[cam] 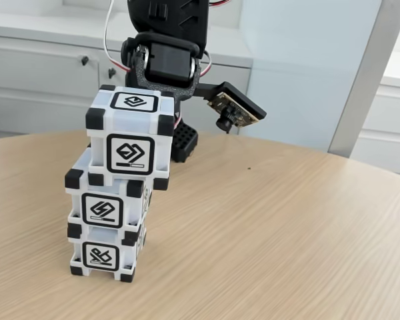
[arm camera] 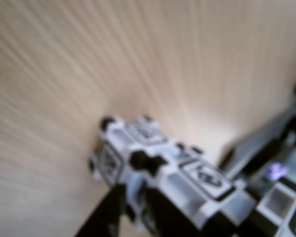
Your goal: Stack cubes from left to right.
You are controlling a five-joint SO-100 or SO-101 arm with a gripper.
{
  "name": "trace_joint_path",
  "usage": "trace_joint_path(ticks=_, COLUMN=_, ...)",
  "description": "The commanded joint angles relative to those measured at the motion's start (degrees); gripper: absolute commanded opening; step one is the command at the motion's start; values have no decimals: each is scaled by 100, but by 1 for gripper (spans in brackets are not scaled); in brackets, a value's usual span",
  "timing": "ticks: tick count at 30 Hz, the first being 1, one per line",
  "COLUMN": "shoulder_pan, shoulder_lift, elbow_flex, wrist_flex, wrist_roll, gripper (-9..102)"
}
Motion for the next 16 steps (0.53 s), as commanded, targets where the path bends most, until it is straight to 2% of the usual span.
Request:
trace_joint_path(ticks=1, shoulder_pan=-18, shoulder_lift=18, elbow_flex=9, wrist_flex=-35, wrist_roll=105, gripper=0)
trace_joint_path(ticks=16, shoulder_pan=-18, shoulder_lift=18, elbow_flex=9, wrist_flex=-35, wrist_roll=26, gripper=0)
